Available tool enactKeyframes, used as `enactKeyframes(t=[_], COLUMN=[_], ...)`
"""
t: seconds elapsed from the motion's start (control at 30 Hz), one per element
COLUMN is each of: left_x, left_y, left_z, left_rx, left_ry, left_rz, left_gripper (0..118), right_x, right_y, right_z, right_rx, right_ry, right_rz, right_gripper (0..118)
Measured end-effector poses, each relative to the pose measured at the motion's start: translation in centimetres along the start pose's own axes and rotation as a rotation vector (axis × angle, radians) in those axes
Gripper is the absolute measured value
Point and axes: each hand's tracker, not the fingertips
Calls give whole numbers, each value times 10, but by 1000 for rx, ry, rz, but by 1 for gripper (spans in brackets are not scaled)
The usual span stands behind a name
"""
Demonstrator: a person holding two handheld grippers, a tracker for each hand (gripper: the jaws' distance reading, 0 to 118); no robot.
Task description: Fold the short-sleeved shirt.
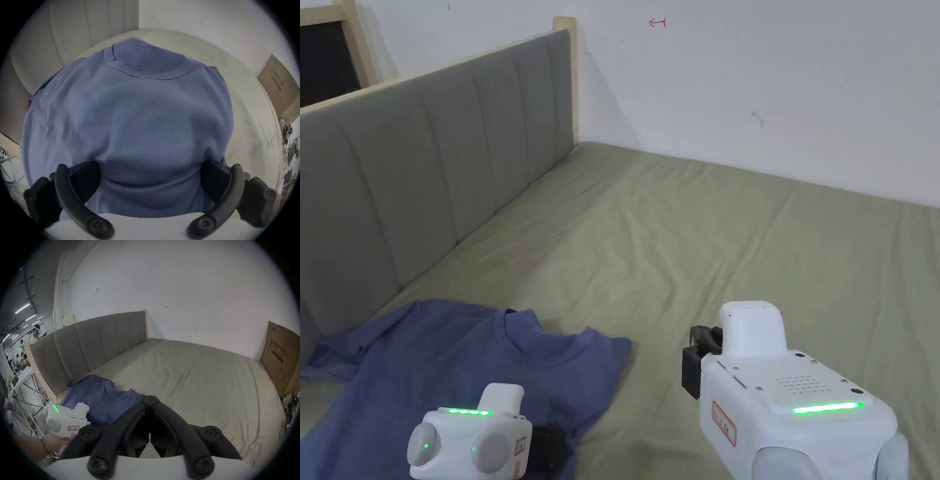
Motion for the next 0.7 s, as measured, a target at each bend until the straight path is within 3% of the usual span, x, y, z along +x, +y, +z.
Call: enactKeyframes(t=[0.03, 0.1, 0.13, 0.17, 0.2, 0.27, 0.4, 0.5, 0.7], left_x=[-1, -4, -5, -8, -10, -20, -29, -38, 0], left_y=[-2, -2, -2, -1, 0, 0, 15, 35, 78], left_z=[5, 29, 38, 46, 57, 81, 143, 192, 301], left_rx=[18, 112, 119, 110, 94, 152, 269, 362, 613], left_ry=[-13, 10, 16, 41, 75, -20, 63, 21, 18], left_rz=[1, -30, -31, -25, -19, 40, 8, 40, -126], left_gripper=[117, 77, 49, 3, 4, 4, 4, 4, 4], right_x=[1, 2, 3, 4, 5, 7, 12, 23, 56], right_y=[-1, -1, -1, -1, 0, 1, 9, 19, 33], right_z=[0, 2, 3, 5, 8, 12, 25, 42, 95], right_rx=[-1, -5, -6, -6, -1, 11, 30, 69, 157], right_ry=[2, 3, 3, 4, 2, 3, 4, 4, -50], right_rz=[-5, -9, -9, -9, -11, -18, -10, -27, -37], right_gripper=[0, 0, 0, 0, 0, 0, 0, 0, 0])
